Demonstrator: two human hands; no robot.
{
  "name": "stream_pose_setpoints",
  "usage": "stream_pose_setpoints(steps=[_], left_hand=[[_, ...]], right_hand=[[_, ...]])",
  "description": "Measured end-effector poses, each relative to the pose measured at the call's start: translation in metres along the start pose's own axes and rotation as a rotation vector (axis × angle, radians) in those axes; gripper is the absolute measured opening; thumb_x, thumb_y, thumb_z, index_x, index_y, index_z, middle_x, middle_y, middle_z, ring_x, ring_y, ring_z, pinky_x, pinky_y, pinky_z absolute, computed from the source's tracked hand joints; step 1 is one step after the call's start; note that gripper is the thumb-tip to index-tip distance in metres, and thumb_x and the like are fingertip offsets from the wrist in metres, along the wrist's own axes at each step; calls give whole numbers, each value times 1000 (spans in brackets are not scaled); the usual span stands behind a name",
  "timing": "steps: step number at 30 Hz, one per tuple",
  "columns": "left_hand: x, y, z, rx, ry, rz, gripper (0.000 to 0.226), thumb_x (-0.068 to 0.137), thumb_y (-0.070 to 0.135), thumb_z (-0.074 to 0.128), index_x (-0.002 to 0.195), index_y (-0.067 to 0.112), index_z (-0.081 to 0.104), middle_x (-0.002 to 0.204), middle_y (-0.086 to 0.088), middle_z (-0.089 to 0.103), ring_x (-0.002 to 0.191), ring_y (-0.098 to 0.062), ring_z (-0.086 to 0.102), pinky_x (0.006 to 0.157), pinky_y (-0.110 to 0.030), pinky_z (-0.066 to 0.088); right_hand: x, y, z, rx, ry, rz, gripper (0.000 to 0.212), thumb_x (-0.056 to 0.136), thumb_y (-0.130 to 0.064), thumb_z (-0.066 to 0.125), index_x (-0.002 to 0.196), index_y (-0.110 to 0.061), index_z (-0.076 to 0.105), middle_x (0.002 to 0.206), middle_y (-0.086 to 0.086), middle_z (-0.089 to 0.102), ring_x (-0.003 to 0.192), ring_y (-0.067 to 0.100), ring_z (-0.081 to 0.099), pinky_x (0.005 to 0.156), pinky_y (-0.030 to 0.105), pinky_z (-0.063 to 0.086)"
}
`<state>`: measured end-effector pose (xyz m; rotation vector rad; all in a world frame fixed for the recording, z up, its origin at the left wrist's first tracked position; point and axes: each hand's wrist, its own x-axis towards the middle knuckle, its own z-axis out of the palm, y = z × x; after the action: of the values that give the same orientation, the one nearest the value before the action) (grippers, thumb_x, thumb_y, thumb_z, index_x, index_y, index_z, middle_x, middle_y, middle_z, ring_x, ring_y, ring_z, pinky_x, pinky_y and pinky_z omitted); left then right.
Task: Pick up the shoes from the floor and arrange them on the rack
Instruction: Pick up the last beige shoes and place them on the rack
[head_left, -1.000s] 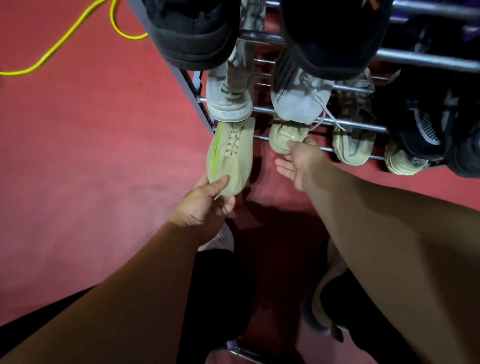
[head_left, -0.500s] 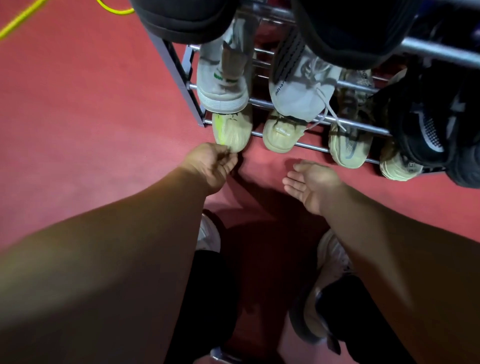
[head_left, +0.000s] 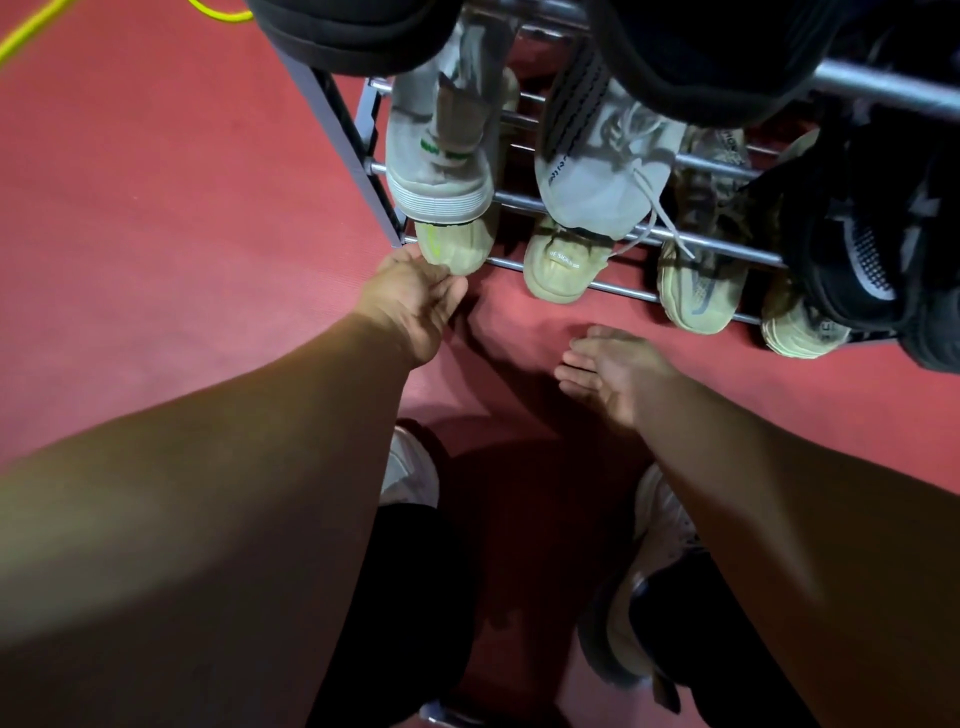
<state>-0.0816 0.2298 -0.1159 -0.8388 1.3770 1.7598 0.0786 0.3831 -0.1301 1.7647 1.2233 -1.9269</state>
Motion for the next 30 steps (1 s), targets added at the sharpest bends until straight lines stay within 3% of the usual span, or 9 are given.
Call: stream_pose_setpoints(steps=[4, 9, 13, 16, 27, 30], left_hand=[[0, 1, 2, -20, 4, 29, 39, 93, -15, 45, 114, 16, 59, 115, -11, 70, 78, -15, 70, 81, -31, 61], [7, 4, 2, 19, 54, 6, 40, 96, -10, 45, 129, 7, 59, 108, -7, 68, 68, -8, 68, 75, -24, 61], [12, 5, 2, 2, 125, -4, 28, 94, -9, 55, 121, -3, 61, 97, -10, 69, 70, -13, 68, 67, -23, 62], [8, 6, 4, -20, 139, -5, 23, 94, -9, 57, 115, 0, 60, 86, -9, 65, 65, -14, 67, 71, -26, 62], [8, 10, 3, -33, 103, -26, 23, 97, -6, 54, 116, 1, 62, 98, -11, 70, 79, -16, 70, 70, -26, 62], [5, 8, 2, 14, 86, -73, 17, 99, 5, 55, 115, 4, 62, 89, -6, 64, 75, -14, 65, 63, -25, 61]], right_hand=[[1, 0, -3, 5, 12, 1, 34, 99, -8, 61, 128, -21, 47, 101, 11, 67, 84, 24, 73, 69, 35, 59], [1, 1, -5, 10, 23, 5, 33, 98, -10, 63, 128, -20, 51, 103, 13, 69, 82, 25, 73, 58, 33, 57], [2, 5, -7, 34, 40, 1, 35, 98, -9, 64, 130, -17, 54, 100, 13, 69, 78, 25, 71, 61, 35, 56], [2, 6, -9, 54, 45, -5, 35, 98, -8, 63, 131, -15, 54, 96, 13, 68, 75, 25, 70, 61, 35, 56], [2, 2, -10, 43, 51, 20, 31, 97, -8, 64, 125, -19, 56, 99, 13, 70, 76, 25, 70, 63, 35, 58], [2, 2, -10, 25, 55, 22, 25, 99, -12, 63, 121, -21, 55, 100, 12, 70, 75, 24, 70, 60, 34, 56]])
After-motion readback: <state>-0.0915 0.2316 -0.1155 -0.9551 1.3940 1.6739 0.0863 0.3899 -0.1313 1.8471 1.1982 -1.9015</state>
